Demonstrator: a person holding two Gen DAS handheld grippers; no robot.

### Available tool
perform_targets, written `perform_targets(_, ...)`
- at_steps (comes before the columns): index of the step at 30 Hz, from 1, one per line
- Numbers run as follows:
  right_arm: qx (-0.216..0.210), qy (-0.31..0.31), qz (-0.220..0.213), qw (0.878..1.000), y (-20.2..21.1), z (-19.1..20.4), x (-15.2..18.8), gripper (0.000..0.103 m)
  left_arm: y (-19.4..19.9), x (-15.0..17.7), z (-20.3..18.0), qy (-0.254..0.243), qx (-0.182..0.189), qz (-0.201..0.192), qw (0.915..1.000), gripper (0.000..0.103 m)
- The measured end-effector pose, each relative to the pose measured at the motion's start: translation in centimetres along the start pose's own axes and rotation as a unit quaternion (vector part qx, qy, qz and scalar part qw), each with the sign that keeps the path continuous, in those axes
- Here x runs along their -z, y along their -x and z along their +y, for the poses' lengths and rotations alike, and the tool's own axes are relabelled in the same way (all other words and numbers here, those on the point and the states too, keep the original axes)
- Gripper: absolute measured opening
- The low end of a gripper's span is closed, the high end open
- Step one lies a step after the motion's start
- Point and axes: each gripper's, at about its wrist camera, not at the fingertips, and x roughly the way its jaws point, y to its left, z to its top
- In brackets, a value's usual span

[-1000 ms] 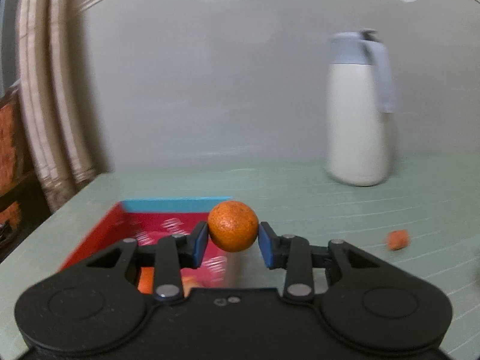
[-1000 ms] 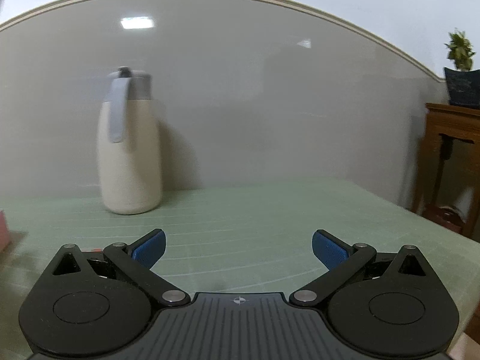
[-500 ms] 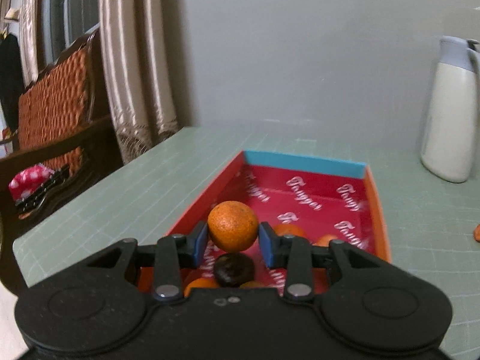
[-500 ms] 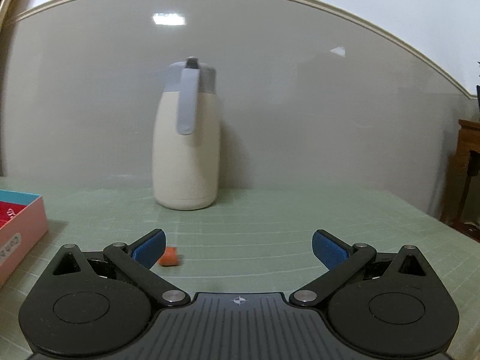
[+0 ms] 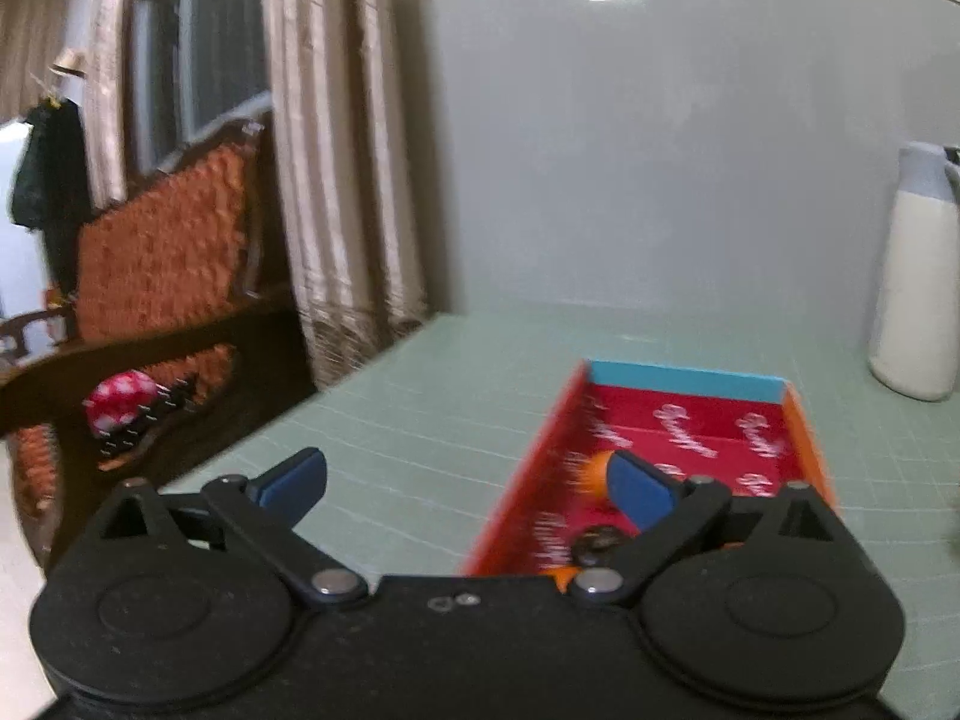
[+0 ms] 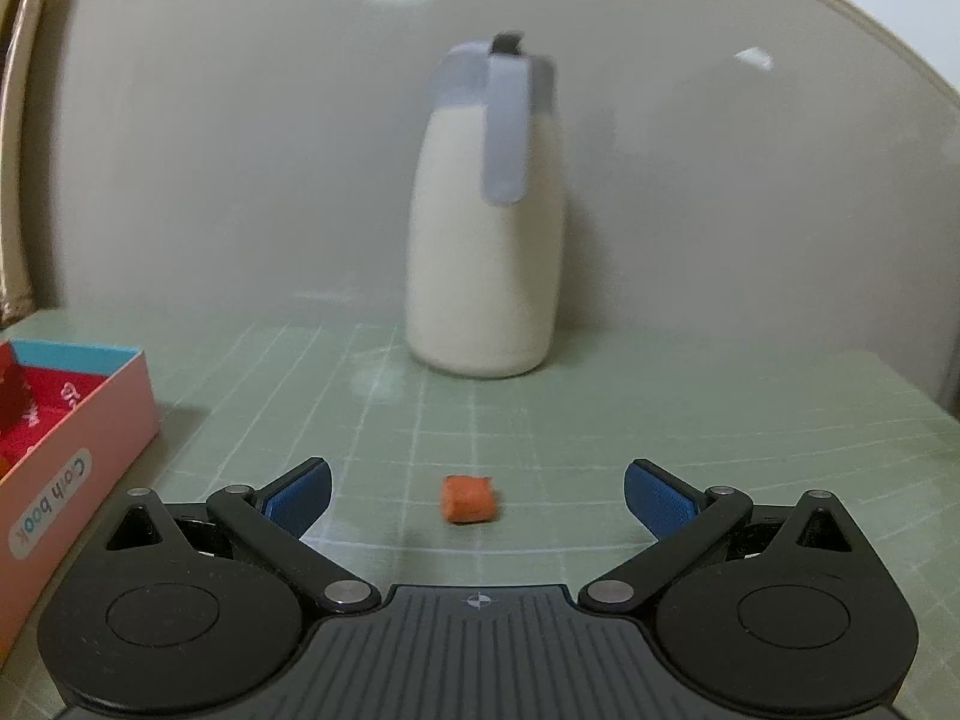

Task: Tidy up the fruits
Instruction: 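Reach the right tool to the small carrot piece and close on it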

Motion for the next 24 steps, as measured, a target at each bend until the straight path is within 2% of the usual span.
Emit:
perform_targets(5,-0.018,-0.008,0.039,0.999,-2.0,0.6,-0.4,0.102,-0.4,1.3,2.7,0.014,-0.036,0.003,0.9992,0.096)
perform_targets(7,-0.018,-0.016,0.054,0.998,-2.8,0.7,-0.5,0.097,-0.9,1.6,3.8,0.024,-0.045,0.012,0.9986,0.096)
perform_targets(9,-0.023,-0.03,0.077,0.996,-3.9,0.5,-0.6,0.064,-1.2,2.1,4.6,0.033,-0.057,0.015,0.9977,0.096)
perform_targets(10,-0.023,-0.039,0.09,0.995,-4.5,0.3,-0.6,0.06,-1.2,2.4,5.1,0.037,-0.063,0.015,0.9972,0.096)
perform_targets(14,-0.011,-0.052,0.109,0.993,-6.3,-0.1,-0.7,0.06,-1.3,3.1,6.2,0.049,-0.074,0.029,0.9956,0.096)
perform_targets(16,-0.013,-0.052,0.107,0.993,-6.5,-0.2,-0.7,0.04,-1.2,3.2,6.4,0.05,-0.082,0.031,0.9949,0.096)
perform_targets(17,-0.007,-0.047,0.105,0.993,-6.5,0.0,-0.7,0.023,-1.1,3.2,6.5,0.053,-0.082,0.032,0.9947,0.096)
perform_targets(20,-0.011,-0.033,0.101,0.994,-6.2,0.6,-0.6,0.023,-1.0,3.3,6.8,0.061,-0.083,0.034,0.994,0.096)
perform_targets(24,-0.049,-0.033,0.087,0.994,-5.1,1.7,-0.6,0.023,-1.1,3.4,7.4,0.065,-0.087,0.039,0.9934,0.096)
